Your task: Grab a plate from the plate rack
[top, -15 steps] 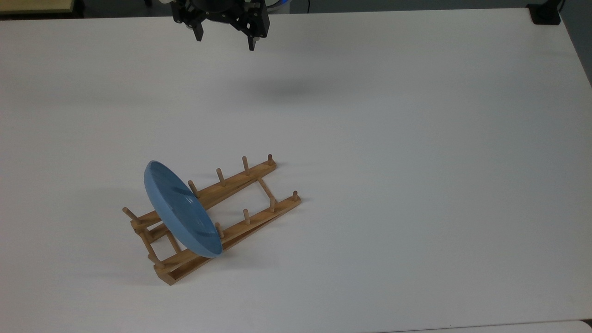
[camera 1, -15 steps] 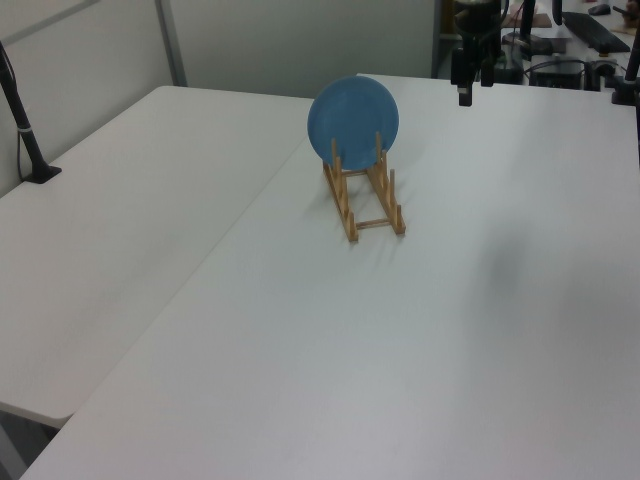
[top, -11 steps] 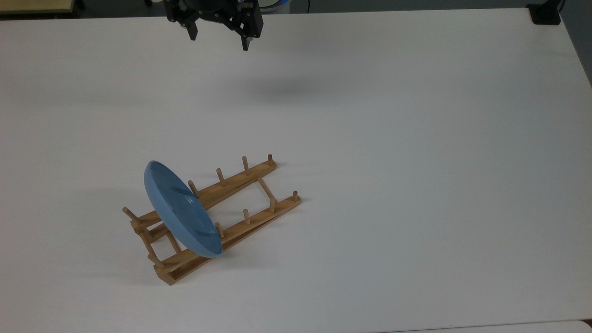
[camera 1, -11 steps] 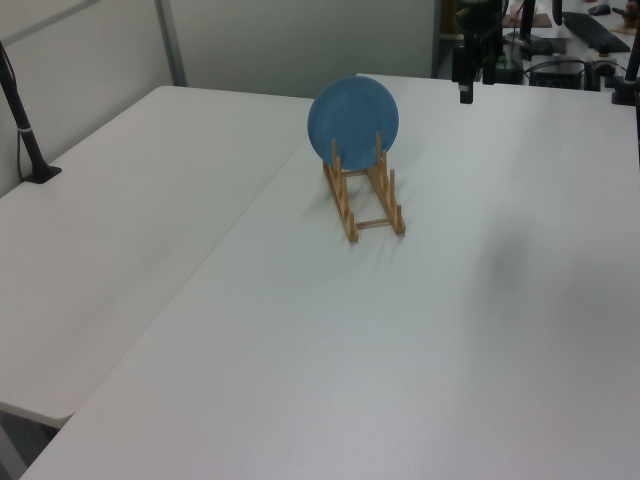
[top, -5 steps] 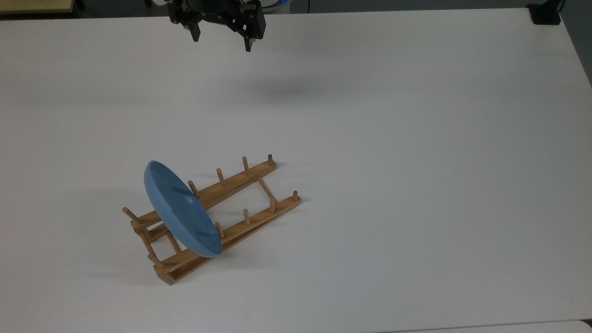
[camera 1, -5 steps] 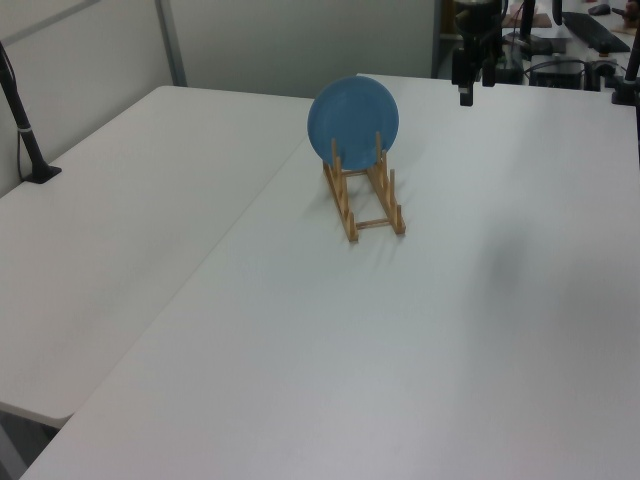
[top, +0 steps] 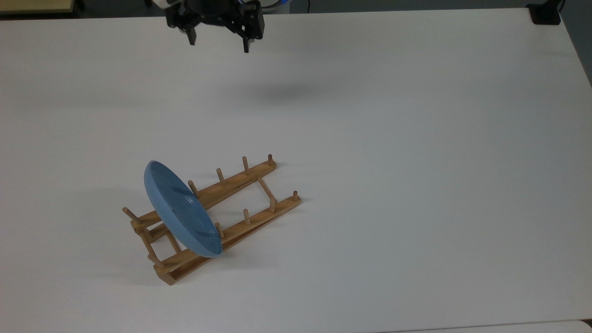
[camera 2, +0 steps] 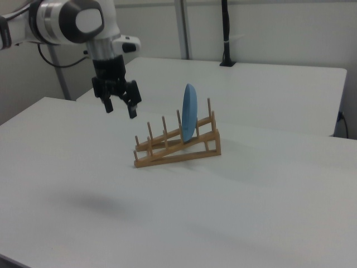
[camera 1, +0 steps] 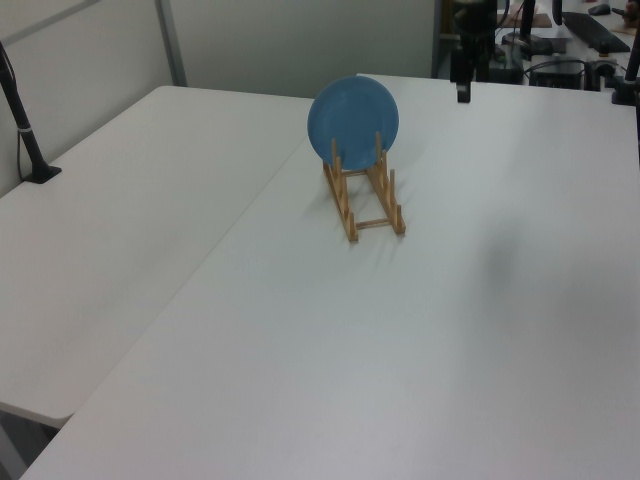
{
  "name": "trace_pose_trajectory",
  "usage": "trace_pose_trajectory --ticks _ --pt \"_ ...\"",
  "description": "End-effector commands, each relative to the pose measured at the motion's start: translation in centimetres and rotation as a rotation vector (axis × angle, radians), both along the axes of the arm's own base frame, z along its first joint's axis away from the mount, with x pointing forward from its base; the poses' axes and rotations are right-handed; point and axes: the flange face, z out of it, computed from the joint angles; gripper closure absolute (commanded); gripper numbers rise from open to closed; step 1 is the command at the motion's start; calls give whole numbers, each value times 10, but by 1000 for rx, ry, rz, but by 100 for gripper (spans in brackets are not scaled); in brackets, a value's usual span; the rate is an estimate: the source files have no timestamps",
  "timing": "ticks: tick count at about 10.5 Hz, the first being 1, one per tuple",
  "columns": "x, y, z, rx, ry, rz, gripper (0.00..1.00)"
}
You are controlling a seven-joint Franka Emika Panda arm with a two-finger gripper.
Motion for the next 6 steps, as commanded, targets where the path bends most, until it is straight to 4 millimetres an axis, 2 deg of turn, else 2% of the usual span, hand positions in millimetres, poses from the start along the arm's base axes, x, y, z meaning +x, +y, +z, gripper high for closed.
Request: trace_pose_trajectory --ticks 1,2,4,6 --pt "15 -4 44 -82 -171 86 0" --pt "28 -5 52 -125 -276 127 0" --pt "54 -18 51 -259 -418 175 0" --pt "83 -26 23 -356 -488 235 9"
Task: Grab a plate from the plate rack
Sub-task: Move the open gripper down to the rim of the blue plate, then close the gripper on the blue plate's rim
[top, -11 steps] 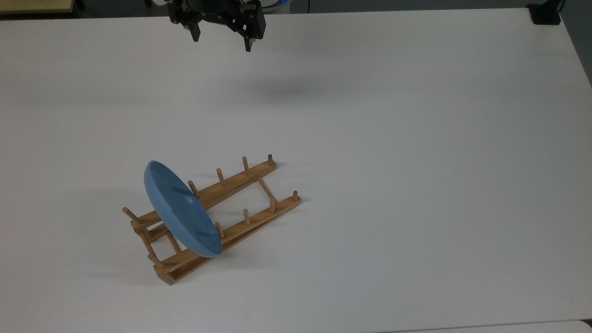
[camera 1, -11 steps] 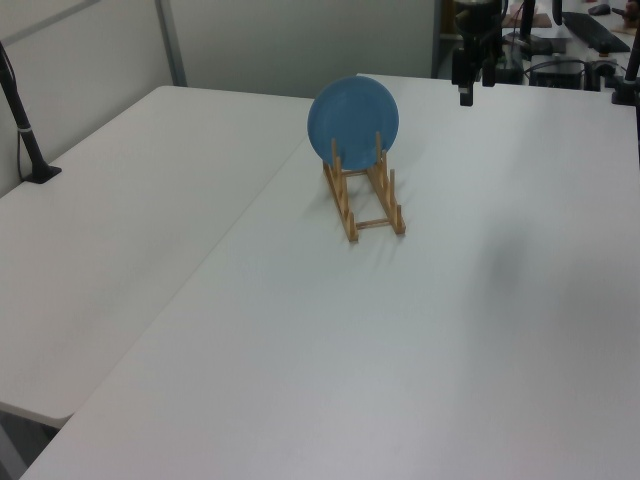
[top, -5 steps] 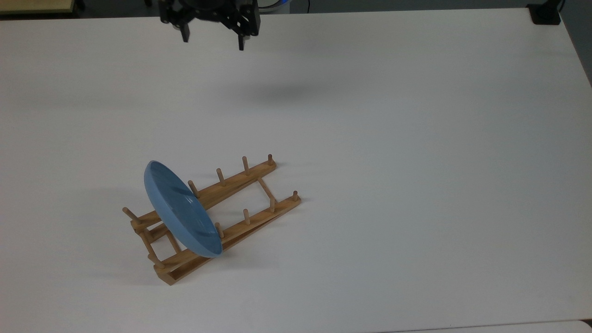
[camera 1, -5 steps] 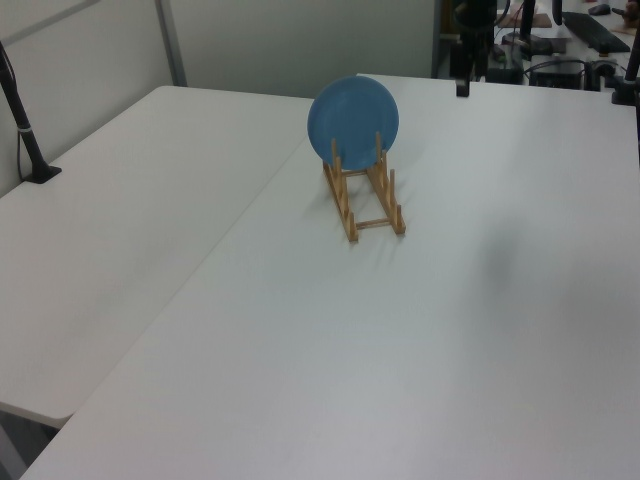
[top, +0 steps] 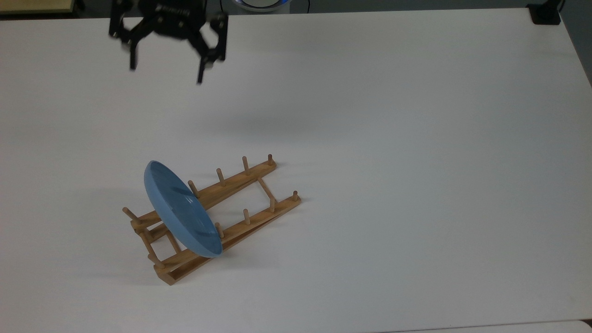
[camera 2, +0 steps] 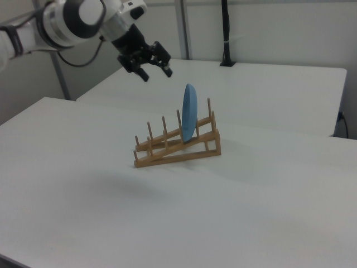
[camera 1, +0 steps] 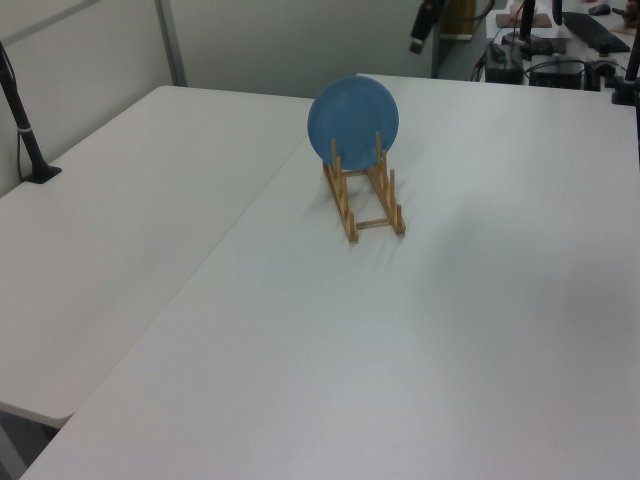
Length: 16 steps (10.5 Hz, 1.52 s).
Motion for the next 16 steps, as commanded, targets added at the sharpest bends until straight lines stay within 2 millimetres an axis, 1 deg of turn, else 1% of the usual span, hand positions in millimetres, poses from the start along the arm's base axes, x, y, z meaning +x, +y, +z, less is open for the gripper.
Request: trace_pose_trajectory --ticks 1,2,4,6,8,9,10,11,12,13,14,15,16 --pt "45 -11 -48 -153 -68 87 14" --pt "57 -12 -66 -168 -61 94 18" --pt "81 -9 -89 -191 -52 95 27" --pt "95 -15 -100 -214 -72 97 35" --pt "98 -17 -105 -244 -86 114 48" --pt "99 -17 -107 -279 -78 127 57" --pt "100 -16 -112 -300 -69 137 66" --pt "101 -16 -118 -319 -59 144 72" --pt "101 -15 -118 -332 -59 150 76" --pt "101 -14 -118 -335 -60 150 78" --pt "101 -12 -118 -336 -60 154 84" --pt "101 -10 -116 -347 -62 158 93" --pt "100 -9 -112 -359 -66 162 100"
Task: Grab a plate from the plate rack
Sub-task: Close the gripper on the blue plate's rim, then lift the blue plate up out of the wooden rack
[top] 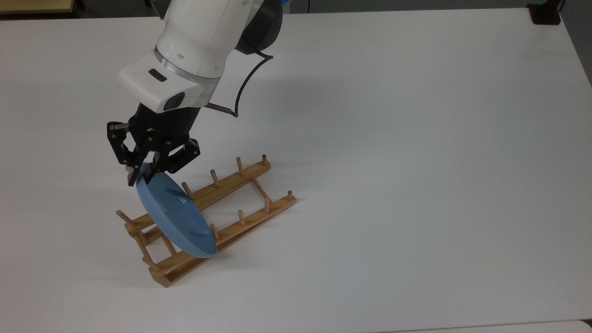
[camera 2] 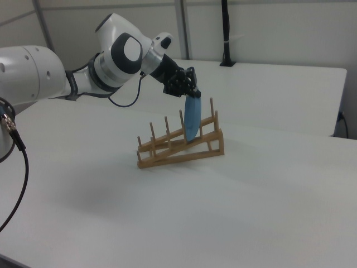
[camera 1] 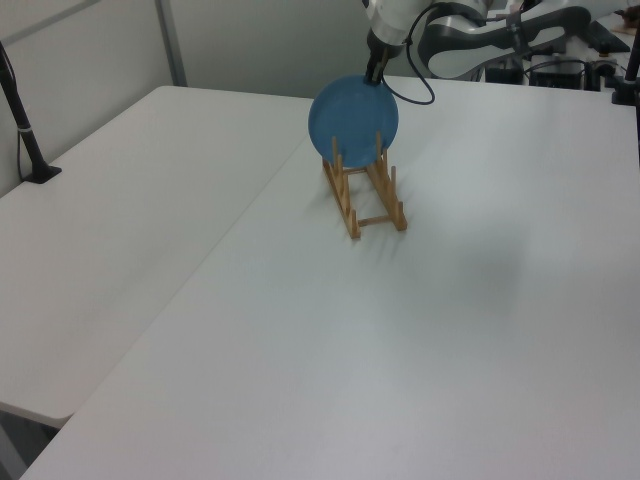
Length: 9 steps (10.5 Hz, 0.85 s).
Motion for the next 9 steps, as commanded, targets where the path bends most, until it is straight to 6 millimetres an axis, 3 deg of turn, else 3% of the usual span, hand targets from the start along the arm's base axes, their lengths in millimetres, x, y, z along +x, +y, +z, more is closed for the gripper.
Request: trace_pose_trajectory --ticks 1,4,6,9 --pt "1 6 14 -46 -29 27 100" --pt "-6 9 43 -40 -72 27 100" --pt "-17 4 91 -12 -164 -5 100" --pt "-41 -11 142 177 -304 -141 100"
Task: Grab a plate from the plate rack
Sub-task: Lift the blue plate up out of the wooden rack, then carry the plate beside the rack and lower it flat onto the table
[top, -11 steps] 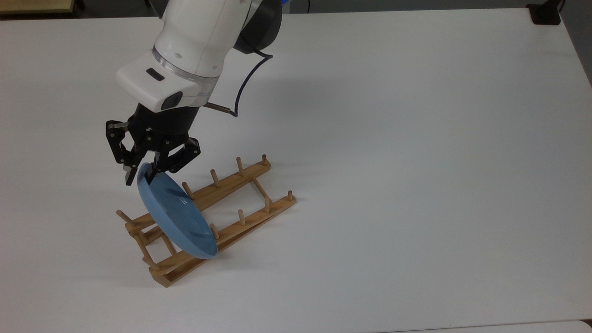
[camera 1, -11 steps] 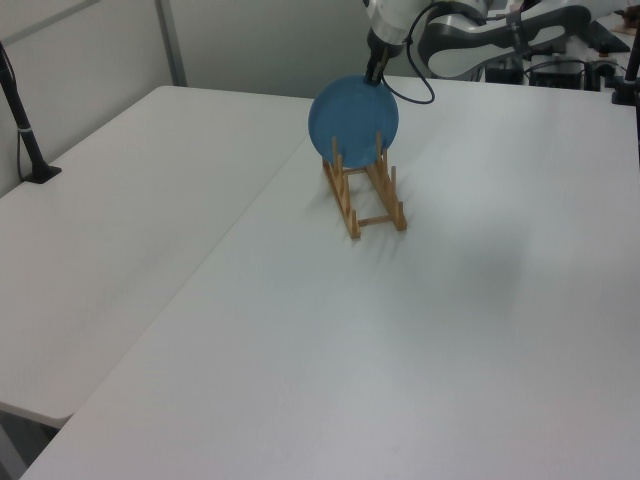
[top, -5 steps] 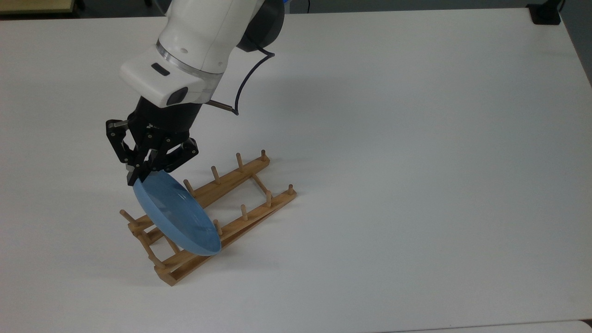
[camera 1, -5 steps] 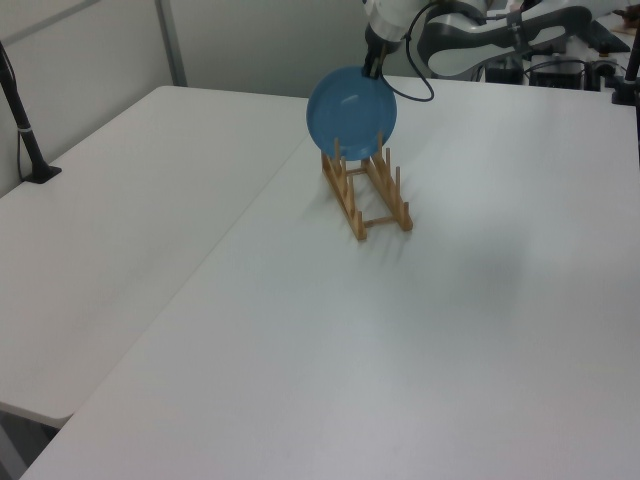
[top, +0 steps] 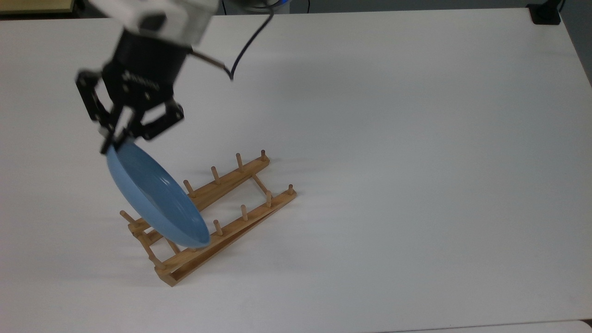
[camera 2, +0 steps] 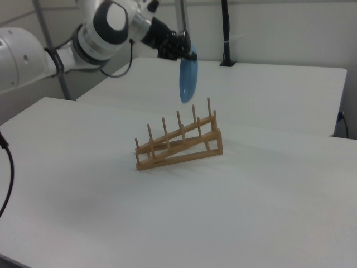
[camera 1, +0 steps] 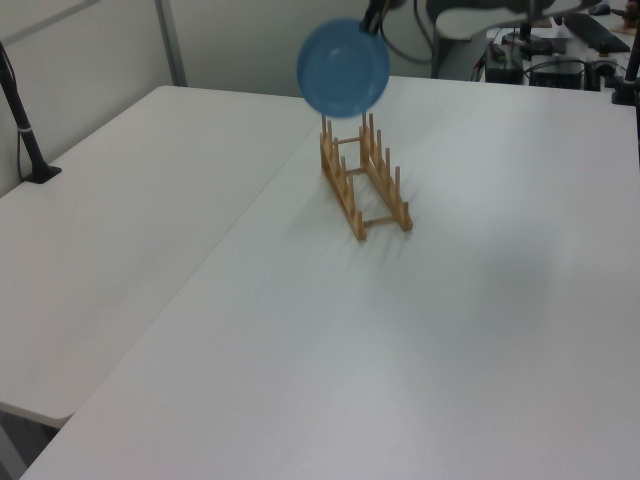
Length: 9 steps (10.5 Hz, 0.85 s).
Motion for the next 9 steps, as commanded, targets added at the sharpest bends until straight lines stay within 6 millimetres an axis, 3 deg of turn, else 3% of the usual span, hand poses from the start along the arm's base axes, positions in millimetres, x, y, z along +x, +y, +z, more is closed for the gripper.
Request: trace_pose_trajectory --ticks 1,2,4,6,9 --pt "-32 -13 53 319 -138 -107 100" --pt "-42 -22 62 485 -147 -142 100" --pt "-60 -28 31 688 83 -213 100" --pt "-83 -47 -11 846 362 -186 100" --pt "-115 -81 -78 864 697 -75 100"
